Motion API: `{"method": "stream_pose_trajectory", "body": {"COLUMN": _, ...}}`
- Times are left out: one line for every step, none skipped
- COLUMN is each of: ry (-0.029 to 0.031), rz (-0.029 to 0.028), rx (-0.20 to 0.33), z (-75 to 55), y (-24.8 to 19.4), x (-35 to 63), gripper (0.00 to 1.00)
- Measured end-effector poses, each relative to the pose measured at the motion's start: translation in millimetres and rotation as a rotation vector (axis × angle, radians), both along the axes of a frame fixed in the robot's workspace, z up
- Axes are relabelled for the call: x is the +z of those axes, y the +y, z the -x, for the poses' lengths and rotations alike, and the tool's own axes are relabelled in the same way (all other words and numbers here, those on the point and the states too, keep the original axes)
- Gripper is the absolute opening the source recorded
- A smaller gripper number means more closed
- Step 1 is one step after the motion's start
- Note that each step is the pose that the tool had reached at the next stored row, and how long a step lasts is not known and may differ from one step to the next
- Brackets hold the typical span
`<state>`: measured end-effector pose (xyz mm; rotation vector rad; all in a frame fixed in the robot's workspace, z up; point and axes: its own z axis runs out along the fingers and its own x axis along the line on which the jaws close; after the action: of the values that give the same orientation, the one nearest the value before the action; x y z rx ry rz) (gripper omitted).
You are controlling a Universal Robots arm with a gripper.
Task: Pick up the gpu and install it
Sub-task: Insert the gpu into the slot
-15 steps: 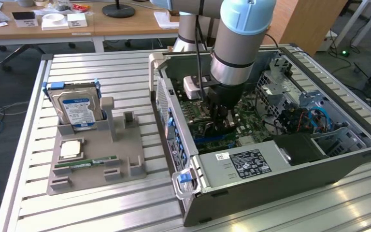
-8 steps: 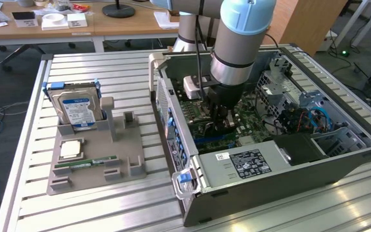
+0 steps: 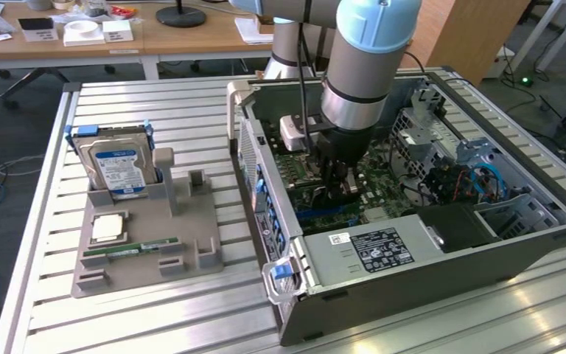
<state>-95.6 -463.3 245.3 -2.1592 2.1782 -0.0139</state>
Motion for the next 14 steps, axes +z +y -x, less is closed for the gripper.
{"method": "stream_pose_trajectory", "body": {"ry": 0.0001, "rz": 0.0001, "rx": -0.001, "z": 0.0, "y": 0.0, "x": 0.2, "gripper": 0.26}}
{"method": "stream_pose_trajectory", "body": {"ry": 0.0001, "rz": 0.0002, "rx": -0.001, "z": 0.1, "y": 0.0, "x": 0.2, "gripper": 0.26}}
{"method": "stream_pose_trajectory", "body": {"ry": 0.0001, "rz": 0.0002, "rx": -0.002, "z": 0.0, "y": 0.0, "x": 0.2, "gripper": 0.26}}
{"method": "stream_pose_trajectory", "body": {"ry": 0.0001, "rz": 0.0003, "rx": -0.003, "z": 0.1, "y": -0.1, "x": 0.3, "gripper": 0.26}}
{"method": "stream_pose_trajectory", "body": {"ry": 0.0001, "rz": 0.0003, "rx": -0.004, "z": 0.1, "y": -0.1, "x": 0.3, "gripper": 0.26}}
{"method": "stream_pose_trajectory", "body": {"ry": 0.0002, "rz": 0.0004, "rx": -0.005, "z": 0.1, "y": -0.2, "x": 0.3, "gripper": 0.26}}
{"method": "stream_pose_trajectory", "body": {"ry": 0.0002, "rz": 0.0003, "rx": -0.006, "z": 0.1, "y": -0.2, "x": 0.3, "gripper": 0.26}}
{"method": "stream_pose_trajectory", "body": {"ry": 0.0001, "rz": 0.0003, "rx": -0.007, "z": 0.1, "y": -0.2, "x": 0.2, "gripper": 0.26}}
{"method": "stream_pose_trajectory", "body": {"ry": 0.0001, "rz": 0.0003, "rx": -0.007, "z": 0.1, "y": -0.2, "x": 0.2, "gripper": 0.26}}
{"method": "stream_pose_trajectory", "body": {"ry": 0.0001, "rz": 0.0003, "rx": -0.007, "z": 0.1, "y": -0.2, "x": 0.2, "gripper": 0.26}}
{"method": "stream_pose_trajectory", "body": {"ry": 0.0001, "rz": 0.0003, "rx": -0.007, "z": 0.1, "y": -0.2, "x": 0.2, "gripper": 0.26}}
{"method": "stream_pose_trajectory", "body": {"ry": 0.0002, "rz": 0.0003, "rx": -0.007, "z": 0.1, "y": -0.2, "x": 0.3, "gripper": 0.26}}
{"method": "stream_pose_trajectory", "body": {"ry": 0.0002, "rz": 0.0003, "rx": -0.007, "z": 0.1, "y": -0.2, "x": 0.2, "gripper": 0.26}}
{"method": "stream_pose_trajectory", "body": {"ry": 0.0001, "rz": 0.0002, "rx": -0.007, "z": 0.1, "y": -0.2, "x": 0.3, "gripper": 0.26}}
